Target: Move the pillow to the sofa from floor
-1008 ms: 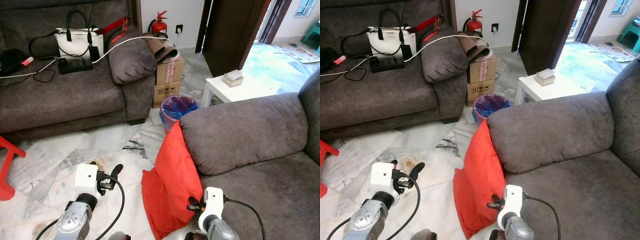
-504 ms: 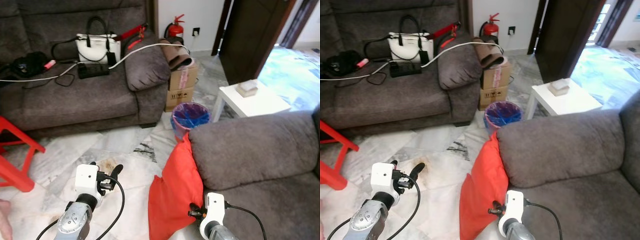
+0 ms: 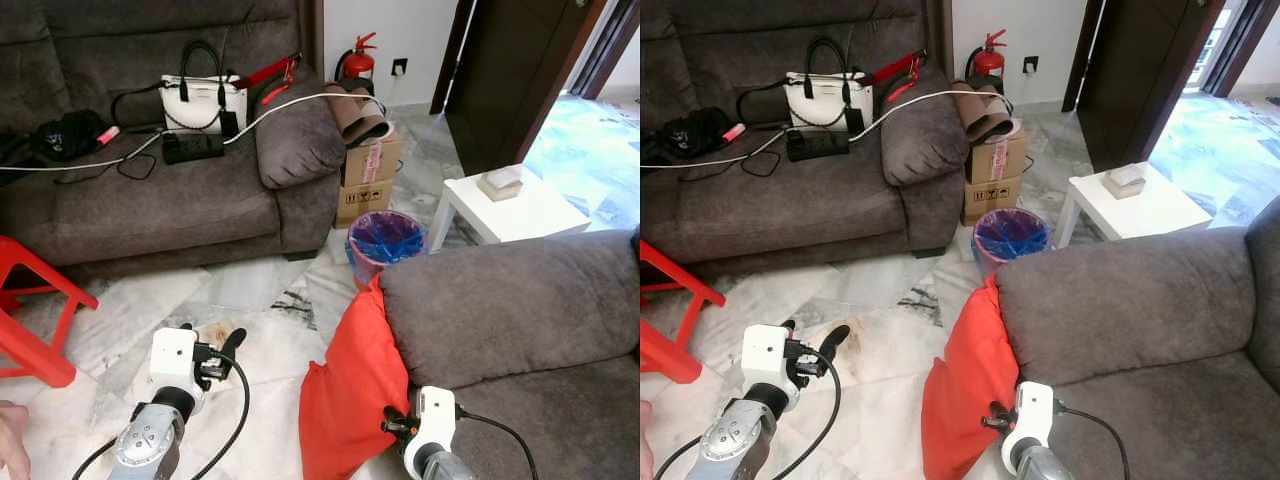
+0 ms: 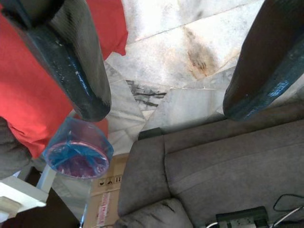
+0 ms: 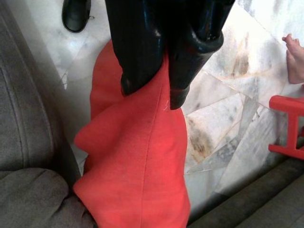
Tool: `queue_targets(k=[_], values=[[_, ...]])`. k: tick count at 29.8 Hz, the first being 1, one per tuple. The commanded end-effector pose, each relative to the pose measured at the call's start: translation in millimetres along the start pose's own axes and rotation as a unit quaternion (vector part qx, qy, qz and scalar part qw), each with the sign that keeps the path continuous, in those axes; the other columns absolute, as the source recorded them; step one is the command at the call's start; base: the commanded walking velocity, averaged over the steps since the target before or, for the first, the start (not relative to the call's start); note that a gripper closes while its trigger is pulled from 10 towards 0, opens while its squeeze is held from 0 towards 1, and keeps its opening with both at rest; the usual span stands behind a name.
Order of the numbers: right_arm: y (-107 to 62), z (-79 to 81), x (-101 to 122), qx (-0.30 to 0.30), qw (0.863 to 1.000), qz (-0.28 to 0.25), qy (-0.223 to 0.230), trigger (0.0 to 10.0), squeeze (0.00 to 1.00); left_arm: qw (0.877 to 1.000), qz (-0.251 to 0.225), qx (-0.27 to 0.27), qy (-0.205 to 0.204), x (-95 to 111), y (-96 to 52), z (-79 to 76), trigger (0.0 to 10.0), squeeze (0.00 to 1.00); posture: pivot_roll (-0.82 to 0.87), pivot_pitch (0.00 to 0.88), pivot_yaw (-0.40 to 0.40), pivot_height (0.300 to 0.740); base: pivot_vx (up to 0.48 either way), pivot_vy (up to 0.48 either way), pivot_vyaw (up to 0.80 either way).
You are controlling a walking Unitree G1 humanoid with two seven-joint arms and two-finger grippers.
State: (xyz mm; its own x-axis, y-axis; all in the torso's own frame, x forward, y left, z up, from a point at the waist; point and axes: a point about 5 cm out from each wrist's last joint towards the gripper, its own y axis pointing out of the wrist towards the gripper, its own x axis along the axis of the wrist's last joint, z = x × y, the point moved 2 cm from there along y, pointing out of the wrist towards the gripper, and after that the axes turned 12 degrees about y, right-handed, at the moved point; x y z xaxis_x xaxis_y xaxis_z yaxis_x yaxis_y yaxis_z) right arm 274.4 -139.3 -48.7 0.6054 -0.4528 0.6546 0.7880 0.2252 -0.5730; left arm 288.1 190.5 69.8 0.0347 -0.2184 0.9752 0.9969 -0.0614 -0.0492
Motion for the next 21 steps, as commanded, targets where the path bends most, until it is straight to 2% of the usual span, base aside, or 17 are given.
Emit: queue_targets(k=[1,2,14,21], values=[[1.2,2.8,6.0,0.006,1.0,-0.014,-0.004,10.0,0.0,1.0,0.008,0.002,-0.001,-5.2,-2.8,0.8,10.0,0.0,0.24,0.127,0.01,0.74,0.0,0.0,0.0],[1.3,3.1,6.5,0.006,1.0,-0.015,-0.005,10.0,0.0,1.0,0.008,0.002,-0.002,-5.1,-2.7,0.9,10.0,0.0,0.24,0.126,0.01,0.74,0.0,0.0,0.0],[2.5,7.5,11.3,0.017,0.999,-0.026,-0.016,10.0,0.0,1.0,0.005,0.003,-0.002,-4.4,-2.6,1.5,10.0,0.0,0.24,0.127,0.011,0.74,0.0,0.0,-0.8],[3.5,9.9,15.8,0.018,0.999,-0.035,-0.017,10.0,0.0,1.0,0.004,0.004,-0.003,-4.0,-3.0,1.5,10.0,0.0,0.24,0.128,0.009,0.74,0.0,0.0,0.0]])
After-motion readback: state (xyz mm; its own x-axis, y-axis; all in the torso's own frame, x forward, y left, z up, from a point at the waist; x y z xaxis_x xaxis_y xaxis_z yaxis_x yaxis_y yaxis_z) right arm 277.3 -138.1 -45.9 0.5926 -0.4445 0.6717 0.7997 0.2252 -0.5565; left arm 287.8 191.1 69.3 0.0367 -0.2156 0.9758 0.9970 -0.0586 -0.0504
